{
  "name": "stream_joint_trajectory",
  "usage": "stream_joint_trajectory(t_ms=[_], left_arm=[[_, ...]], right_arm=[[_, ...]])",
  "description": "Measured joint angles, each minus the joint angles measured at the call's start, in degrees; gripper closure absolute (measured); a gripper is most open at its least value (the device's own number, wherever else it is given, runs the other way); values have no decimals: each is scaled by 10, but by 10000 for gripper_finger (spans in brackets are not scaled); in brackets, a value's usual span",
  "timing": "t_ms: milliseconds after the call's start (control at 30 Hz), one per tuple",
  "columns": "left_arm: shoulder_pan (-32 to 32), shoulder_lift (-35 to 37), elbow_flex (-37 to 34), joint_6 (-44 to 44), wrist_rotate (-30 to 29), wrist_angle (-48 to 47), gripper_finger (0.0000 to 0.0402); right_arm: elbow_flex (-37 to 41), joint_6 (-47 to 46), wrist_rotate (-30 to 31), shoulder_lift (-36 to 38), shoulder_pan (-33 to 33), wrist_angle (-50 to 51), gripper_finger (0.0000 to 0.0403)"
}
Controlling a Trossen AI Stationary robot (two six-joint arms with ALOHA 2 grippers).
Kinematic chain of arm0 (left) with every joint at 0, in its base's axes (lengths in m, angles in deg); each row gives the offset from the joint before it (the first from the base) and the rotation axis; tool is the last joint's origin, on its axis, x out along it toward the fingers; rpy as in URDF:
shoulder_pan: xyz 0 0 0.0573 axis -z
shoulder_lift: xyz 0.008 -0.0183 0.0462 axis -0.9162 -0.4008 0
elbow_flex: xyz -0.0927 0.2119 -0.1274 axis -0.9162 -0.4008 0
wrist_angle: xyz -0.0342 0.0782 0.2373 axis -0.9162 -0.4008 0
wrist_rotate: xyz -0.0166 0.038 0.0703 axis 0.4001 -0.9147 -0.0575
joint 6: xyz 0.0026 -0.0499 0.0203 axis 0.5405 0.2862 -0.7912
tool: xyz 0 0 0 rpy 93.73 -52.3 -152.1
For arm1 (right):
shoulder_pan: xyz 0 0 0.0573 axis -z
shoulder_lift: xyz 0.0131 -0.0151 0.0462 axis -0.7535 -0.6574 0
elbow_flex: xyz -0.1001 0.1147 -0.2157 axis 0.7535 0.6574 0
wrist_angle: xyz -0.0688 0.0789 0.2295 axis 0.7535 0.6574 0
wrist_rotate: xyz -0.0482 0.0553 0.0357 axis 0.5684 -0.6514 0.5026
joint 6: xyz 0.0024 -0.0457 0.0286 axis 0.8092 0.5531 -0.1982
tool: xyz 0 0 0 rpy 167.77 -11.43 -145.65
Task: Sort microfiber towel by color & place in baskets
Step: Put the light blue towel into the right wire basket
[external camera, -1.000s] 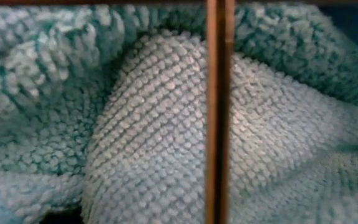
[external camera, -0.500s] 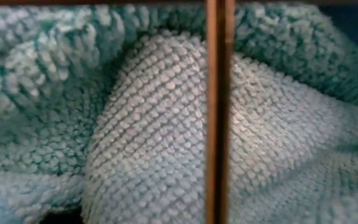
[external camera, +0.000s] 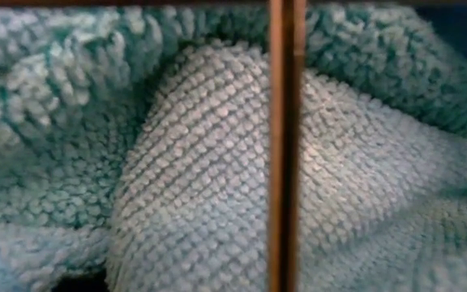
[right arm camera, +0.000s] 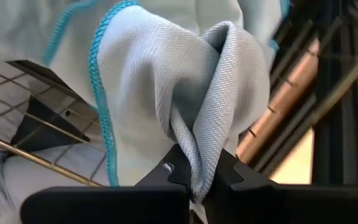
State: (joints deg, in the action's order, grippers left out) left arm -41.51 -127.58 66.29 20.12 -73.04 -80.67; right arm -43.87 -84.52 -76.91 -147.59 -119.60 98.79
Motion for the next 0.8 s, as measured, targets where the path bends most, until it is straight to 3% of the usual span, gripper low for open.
stream_joint_trajectory(t_ms=[333,800], left_arm=[[0,0,0,-8,0,0,233],[-1,0,0,-9,0,0,233]], right_arm=[[18,99,106,-11,2,36,367],[20,100,109,-11,2,32,248]])
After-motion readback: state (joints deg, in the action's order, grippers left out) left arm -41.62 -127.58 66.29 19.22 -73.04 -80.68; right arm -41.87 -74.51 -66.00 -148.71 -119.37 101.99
